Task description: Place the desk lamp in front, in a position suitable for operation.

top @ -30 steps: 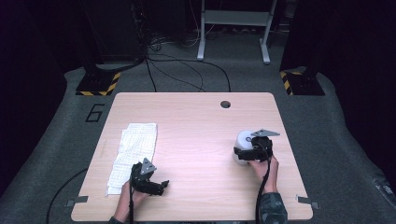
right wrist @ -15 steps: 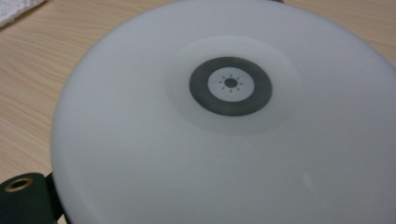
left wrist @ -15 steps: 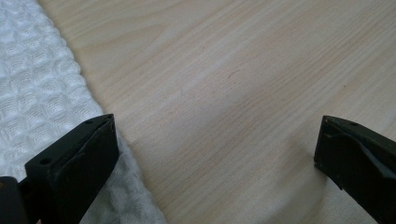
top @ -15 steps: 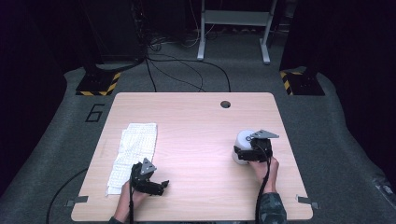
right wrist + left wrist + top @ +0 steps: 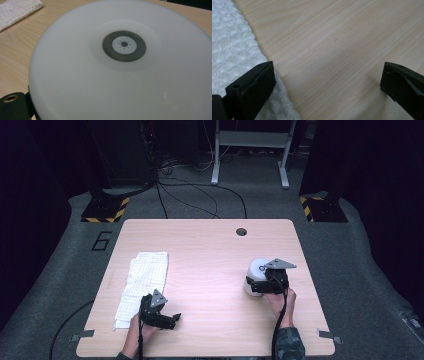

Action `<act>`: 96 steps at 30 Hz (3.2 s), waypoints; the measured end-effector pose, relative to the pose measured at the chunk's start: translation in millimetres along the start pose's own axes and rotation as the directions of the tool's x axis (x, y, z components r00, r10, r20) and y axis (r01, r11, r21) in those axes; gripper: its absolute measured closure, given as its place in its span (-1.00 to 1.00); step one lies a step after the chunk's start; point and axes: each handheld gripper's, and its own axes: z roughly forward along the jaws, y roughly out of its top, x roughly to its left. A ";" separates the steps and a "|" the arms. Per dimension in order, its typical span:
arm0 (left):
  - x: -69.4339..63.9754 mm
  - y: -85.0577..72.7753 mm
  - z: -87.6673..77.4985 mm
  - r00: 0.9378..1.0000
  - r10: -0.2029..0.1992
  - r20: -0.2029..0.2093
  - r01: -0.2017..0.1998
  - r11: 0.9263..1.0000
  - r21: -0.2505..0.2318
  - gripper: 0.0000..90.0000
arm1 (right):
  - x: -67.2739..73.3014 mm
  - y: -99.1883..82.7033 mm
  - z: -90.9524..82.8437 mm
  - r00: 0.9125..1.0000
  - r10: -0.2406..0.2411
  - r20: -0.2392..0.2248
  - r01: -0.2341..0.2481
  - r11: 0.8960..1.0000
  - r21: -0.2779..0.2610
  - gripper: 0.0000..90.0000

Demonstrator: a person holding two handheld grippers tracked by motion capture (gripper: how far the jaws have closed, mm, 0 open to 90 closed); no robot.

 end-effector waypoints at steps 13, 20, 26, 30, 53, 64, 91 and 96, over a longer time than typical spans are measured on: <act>0.0 0.0 0.0 1.000 0.001 0.000 -0.001 1.000 0.000 -1.00 | 42.9 20.0 10.2 0.990 -0.080 -0.113 0.079 0.997 -0.017 -0.82; 0.0 0.0 0.0 1.000 0.001 0.000 -0.001 1.000 0.000 -1.00 | 68.8 23.3 29.1 0.978 -0.121 -0.170 0.125 0.992 0.014 -0.82; 0.1 0.0 0.0 1.000 0.001 0.000 -0.001 1.000 0.000 -1.00 | 86.0 24.4 41.9 0.968 -0.143 -0.208 0.152 0.988 0.028 -0.82; 0.0 0.0 0.0 1.000 0.000 0.000 0.000 1.000 0.000 -1.00 | 94.3 24.3 48.4 0.961 -0.152 -0.231 0.164 0.986 0.035 -0.82; 0.0 0.0 0.0 1.000 0.000 0.000 0.000 1.000 0.000 -1.00 | 97.4 7.4 61.9 0.948 -0.138 -0.286 0.148 0.989 0.011 -0.94; 0.0 0.0 -0.4 1.000 0.001 -0.001 -0.001 1.000 0.004 -1.00 | 99.0 -11.8 68.5 0.960 -0.112 -0.259 0.114 0.993 -0.007 -0.89; 80.3 23.1 -47.8 0.986 -0.089 -0.139 0.082 0.995 -0.056 -1.00 | 100.2 -16.9 68.6 0.962 -0.119 -0.244 0.111 0.993 -0.049 -0.87; 99.9 21.5 -36.3 0.981 -0.087 -0.171 0.090 0.996 0.011 -1.00 | 100.0 -17.1 69.0 0.962 -0.119 -0.245 0.110 0.993 -0.050 -0.87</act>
